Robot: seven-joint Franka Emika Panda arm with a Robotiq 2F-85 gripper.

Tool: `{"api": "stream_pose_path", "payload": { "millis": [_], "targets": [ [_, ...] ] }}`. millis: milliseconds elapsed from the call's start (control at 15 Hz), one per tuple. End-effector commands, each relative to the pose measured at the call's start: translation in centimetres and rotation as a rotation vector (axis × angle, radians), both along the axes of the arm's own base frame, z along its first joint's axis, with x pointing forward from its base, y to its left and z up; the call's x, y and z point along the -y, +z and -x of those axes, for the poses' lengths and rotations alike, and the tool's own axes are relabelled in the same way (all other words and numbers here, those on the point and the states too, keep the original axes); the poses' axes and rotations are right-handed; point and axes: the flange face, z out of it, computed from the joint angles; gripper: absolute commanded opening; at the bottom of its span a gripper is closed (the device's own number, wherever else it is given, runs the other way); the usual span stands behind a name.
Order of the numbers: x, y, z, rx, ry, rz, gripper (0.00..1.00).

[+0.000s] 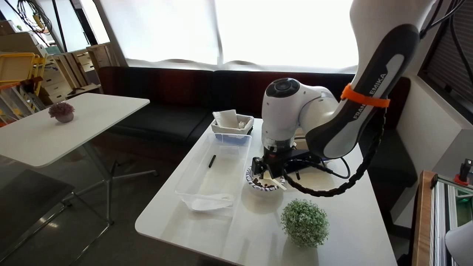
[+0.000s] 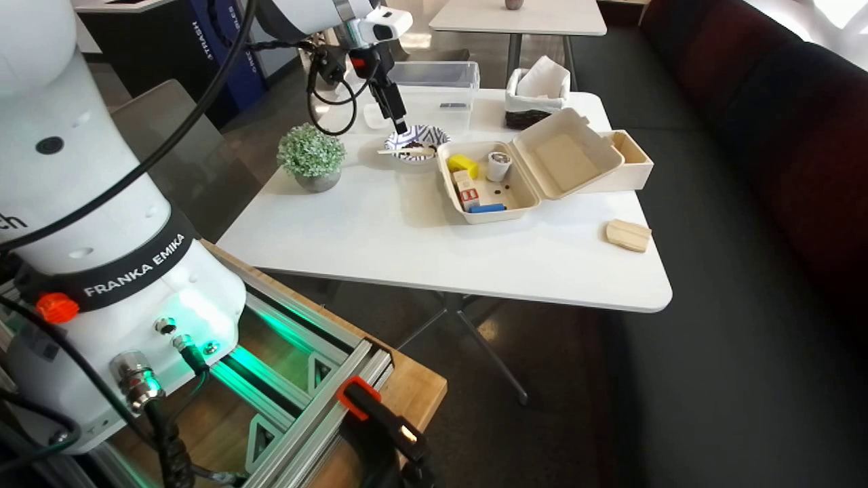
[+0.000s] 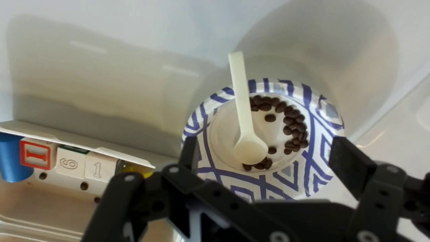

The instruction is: Use the white spoon to place one coffee bean from bowl in the food pack.

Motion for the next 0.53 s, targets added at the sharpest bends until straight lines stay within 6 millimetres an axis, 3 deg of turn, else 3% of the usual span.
{"api": "stream_pose_path", "payload": {
  "millis": [0,467],
  "targets": [
    [-0.4,-1.6,-0.2,0.049,0.003,-0.025,1.00],
    [0.5,-4.2,-0.6,0.048,-0.022,0.012,1.00]
  ]
}}
